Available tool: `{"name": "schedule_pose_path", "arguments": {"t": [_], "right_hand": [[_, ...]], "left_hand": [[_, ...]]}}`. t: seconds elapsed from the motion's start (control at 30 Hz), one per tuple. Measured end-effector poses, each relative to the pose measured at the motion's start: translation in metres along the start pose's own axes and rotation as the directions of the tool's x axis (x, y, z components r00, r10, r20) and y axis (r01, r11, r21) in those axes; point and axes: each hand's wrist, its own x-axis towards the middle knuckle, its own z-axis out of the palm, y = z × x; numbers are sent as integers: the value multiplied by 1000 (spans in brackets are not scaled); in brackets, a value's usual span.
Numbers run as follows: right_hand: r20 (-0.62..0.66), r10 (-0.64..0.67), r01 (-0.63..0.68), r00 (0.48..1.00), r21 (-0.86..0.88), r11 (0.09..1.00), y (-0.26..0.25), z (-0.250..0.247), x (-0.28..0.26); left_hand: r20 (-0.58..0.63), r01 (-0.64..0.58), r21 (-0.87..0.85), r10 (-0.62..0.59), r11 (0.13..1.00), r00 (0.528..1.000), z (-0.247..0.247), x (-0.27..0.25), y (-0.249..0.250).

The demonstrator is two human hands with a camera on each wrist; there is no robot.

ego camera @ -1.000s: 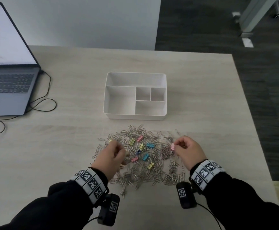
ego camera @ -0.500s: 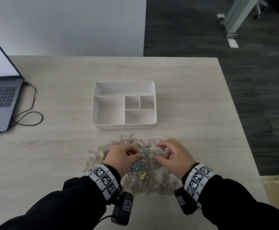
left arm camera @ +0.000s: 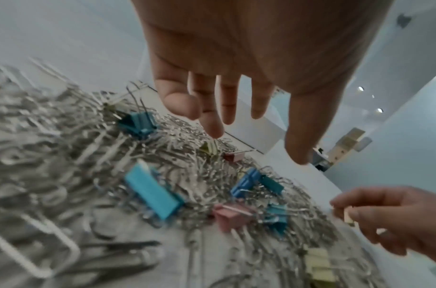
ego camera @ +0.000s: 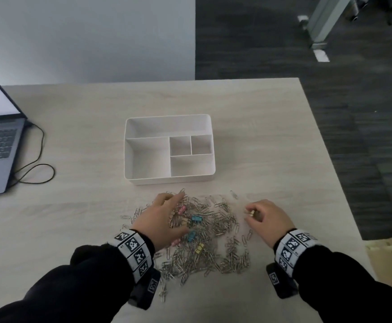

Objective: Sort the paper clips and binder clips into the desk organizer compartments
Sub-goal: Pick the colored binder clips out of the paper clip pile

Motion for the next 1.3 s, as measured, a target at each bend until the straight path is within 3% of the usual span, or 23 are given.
{"name": "schedule_pose_path", "arguments": {"t": [0.1, 0.2, 0.37, 0.5, 0.7, 0.83, 0.93, 1.1, 1.23, 1.3], "right_hand": [[-55, 23, -24, 998, -26, 999, 4, -3, -1], [-71, -71, 67, 995, -58, 996, -16, 0, -4], [140, -337, 348, 931, -68, 935, -68, 27, -2], [192, -414, 433, 890, -71, 899, -88, 54, 10], [190, -382, 401, 904, -72, 913, -90, 61, 16], [102, -285, 284, 953, 27, 959, -81, 48, 9], [6, -127, 126, 992, 127, 984, -63, 32, 5], [-115, 68, -53, 991, 123, 991, -18, 4, 3], [-238, 84, -66, 968, 79, 995, -1, -3, 4], [-222, 25, -11, 975, 64, 998, -13, 0, 2]], "left_hand": [[49, -59, 92, 55, 994, 997, 2, 4, -3], [52, -133, 181, 126, 974, 991, 6, 8, -1], [15, -195, 246, 197, 950, 980, 11, 11, 3], [-23, -175, 209, 183, 962, 983, 15, 10, 0], [-65, -114, 98, 121, 989, 990, 19, 5, -11], [-81, 30, -101, -38, 994, 996, 16, -2, -16], [-100, 124, -296, -160, 947, 982, 13, -10, -19], [-78, 186, -515, -262, 837, 962, 11, -21, -25], [-69, 219, -555, -307, 802, 949, 8, -27, -29], [-58, 238, -589, -334, 772, 941, 6, -31, -31]]}}
